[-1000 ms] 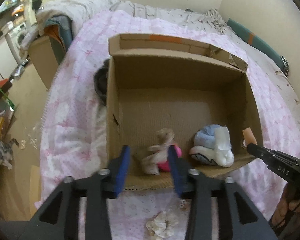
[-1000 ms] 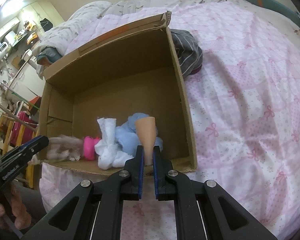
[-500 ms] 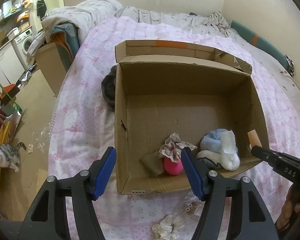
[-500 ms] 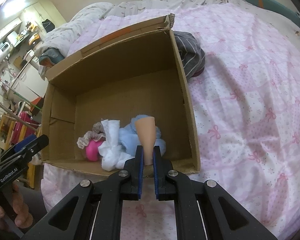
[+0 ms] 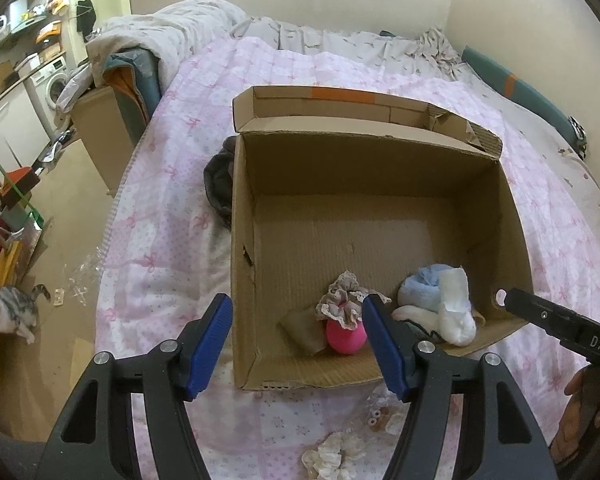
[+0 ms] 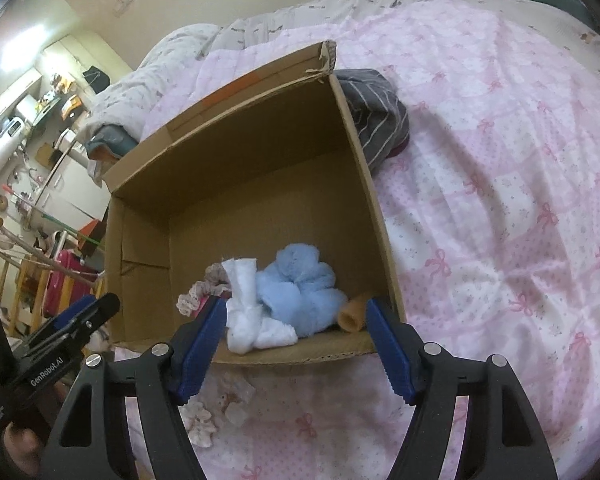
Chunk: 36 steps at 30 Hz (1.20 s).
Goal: Organize soft objects
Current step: 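Lower the left tool and grasp the white lace scrunchie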
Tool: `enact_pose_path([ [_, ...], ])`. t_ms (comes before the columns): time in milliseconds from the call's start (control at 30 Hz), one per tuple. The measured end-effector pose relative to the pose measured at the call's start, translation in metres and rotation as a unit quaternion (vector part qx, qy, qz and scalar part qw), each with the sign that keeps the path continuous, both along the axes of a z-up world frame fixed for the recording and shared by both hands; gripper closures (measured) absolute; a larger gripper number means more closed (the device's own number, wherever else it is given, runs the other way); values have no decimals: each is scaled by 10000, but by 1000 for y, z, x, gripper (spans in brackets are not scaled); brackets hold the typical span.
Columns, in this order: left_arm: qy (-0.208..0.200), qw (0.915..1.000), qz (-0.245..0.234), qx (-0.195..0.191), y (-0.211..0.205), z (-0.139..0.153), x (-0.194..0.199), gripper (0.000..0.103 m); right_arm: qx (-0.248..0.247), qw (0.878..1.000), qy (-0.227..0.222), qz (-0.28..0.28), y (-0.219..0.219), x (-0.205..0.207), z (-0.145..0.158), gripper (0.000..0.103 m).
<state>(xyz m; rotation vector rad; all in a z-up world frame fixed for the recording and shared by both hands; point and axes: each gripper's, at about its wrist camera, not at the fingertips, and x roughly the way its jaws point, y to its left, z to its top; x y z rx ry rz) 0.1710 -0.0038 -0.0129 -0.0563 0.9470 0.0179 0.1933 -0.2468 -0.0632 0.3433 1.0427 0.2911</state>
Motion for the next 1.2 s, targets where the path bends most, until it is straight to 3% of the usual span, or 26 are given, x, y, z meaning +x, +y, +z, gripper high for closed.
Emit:
enact_pose_path([
  [200, -37, 10000, 27, 45, 1, 3, -3, 39, 4, 9999, -121, 10, 2, -1, 6, 25],
  [433, -119, 9999, 6, 108, 2, 10, -14, 39, 26, 9989, -456, -61, 1, -11, 18, 0],
  [833, -46, 9996, 294, 11, 23, 15, -45, 39, -91, 9982, -585, 30, 8, -44, 26, 0],
  [1000, 340, 9976, 500, -328, 36, 5, -57, 39, -82, 9986, -482, 197, 17, -60, 23, 0],
  [1200, 697, 9955, 518, -374, 35, -6, -72, 39, 25, 9994, -160, 298, 26, -75, 12, 0],
])
